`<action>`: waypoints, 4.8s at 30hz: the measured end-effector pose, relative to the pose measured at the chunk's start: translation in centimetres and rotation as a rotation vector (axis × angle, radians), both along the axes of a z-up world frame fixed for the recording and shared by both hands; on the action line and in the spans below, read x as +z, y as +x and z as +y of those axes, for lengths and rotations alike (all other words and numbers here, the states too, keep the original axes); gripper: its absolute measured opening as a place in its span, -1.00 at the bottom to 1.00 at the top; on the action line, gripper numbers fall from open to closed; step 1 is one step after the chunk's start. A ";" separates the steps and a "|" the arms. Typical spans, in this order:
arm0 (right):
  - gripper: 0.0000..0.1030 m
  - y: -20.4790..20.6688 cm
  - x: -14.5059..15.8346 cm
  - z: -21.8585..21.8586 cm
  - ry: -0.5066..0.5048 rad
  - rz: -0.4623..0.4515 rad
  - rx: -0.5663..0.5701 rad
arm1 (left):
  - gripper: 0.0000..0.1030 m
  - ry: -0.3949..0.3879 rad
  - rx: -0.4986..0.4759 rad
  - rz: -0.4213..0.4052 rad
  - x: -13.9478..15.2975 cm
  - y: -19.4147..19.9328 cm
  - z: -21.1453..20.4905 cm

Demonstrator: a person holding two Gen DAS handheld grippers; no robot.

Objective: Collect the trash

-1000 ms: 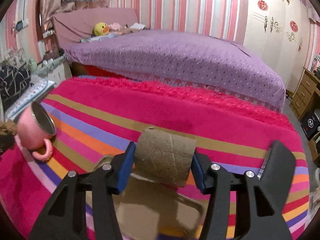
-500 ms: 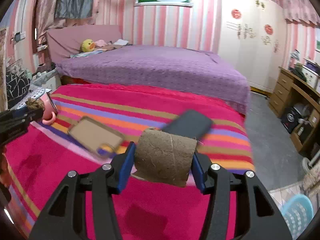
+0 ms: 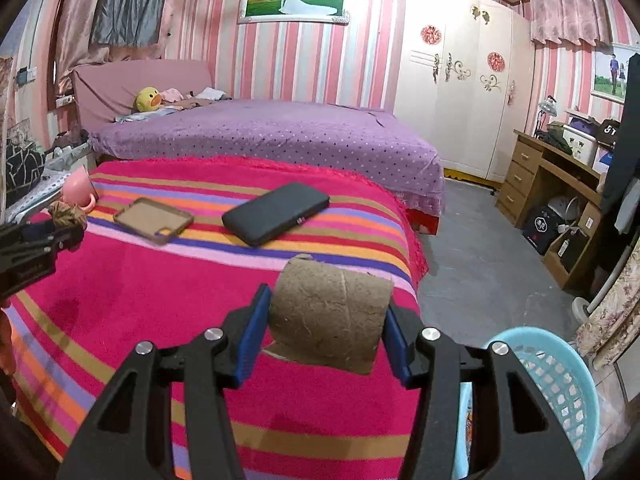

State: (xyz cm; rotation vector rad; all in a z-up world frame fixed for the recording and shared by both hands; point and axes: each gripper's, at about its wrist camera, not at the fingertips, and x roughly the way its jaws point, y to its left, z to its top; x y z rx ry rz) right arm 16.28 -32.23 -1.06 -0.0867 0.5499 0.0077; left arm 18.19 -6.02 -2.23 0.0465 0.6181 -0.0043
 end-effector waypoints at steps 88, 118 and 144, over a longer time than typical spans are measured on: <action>0.91 -15.3 1.0 -4.3 0.153 -0.145 -0.236 | 0.89 0.018 -0.213 -0.096 3.4 -14.6 -5.9; 0.91 -17.2 -1.9 5.9 0.018 -0.186 -0.078 | 0.89 -0.005 -0.088 -0.185 -0.8 -17.1 -0.1; 0.91 -17.6 -1.0 5.7 0.010 -0.227 -0.092 | 0.89 -0.009 -0.089 -0.202 -0.9 -17.3 -0.3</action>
